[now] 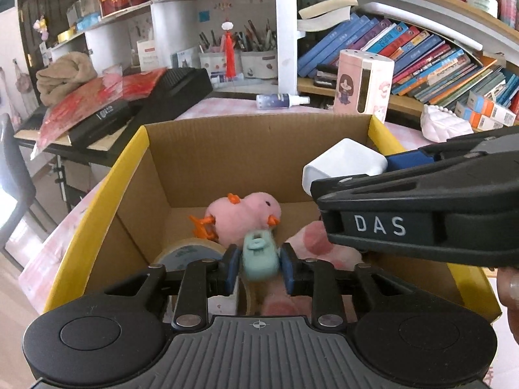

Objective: Organize objects
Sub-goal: 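Open both tools to drop the stapler and charger into the box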

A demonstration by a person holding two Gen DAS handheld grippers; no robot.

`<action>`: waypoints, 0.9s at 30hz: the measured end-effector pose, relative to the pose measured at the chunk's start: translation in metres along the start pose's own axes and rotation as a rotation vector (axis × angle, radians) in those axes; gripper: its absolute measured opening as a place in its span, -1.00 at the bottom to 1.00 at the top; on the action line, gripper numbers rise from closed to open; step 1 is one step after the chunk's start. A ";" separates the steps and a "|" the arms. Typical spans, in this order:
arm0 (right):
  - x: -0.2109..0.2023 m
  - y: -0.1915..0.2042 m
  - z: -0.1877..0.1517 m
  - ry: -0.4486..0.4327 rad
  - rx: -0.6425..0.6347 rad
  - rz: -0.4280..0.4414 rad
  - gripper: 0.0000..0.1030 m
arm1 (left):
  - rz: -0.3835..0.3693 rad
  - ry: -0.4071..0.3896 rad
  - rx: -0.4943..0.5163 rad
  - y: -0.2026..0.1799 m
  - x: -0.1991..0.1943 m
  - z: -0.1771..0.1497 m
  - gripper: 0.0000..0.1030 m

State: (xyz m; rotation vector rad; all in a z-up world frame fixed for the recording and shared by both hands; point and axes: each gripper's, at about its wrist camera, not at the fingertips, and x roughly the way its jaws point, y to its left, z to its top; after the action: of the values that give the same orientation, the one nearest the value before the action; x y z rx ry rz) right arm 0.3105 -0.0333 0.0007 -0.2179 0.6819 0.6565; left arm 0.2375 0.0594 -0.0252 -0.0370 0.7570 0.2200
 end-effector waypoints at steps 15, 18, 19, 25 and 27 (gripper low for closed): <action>0.034 0.020 0.012 0.156 -0.144 0.021 -0.01 | 0.024 -0.026 -0.069 0.008 -0.012 -0.005 0.68; 0.034 0.022 0.012 0.164 -0.160 0.013 -0.01 | 0.008 -0.027 -0.075 0.008 -0.013 -0.006 0.71; 0.035 0.023 0.011 0.167 -0.165 0.009 -0.01 | 0.008 -0.026 -0.074 0.007 -0.014 -0.006 0.71; 0.032 0.021 0.010 0.162 -0.160 0.016 0.02 | 0.006 -0.037 -0.071 0.009 -0.019 -0.008 0.72; 0.027 0.020 0.009 0.137 -0.146 0.009 0.03 | 0.004 -0.047 -0.074 0.010 -0.023 -0.008 0.72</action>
State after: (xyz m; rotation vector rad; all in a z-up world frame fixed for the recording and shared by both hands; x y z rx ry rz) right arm 0.3182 -0.0009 -0.0089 -0.3980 0.7670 0.7051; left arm 0.2143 0.0641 -0.0149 -0.1004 0.7023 0.2515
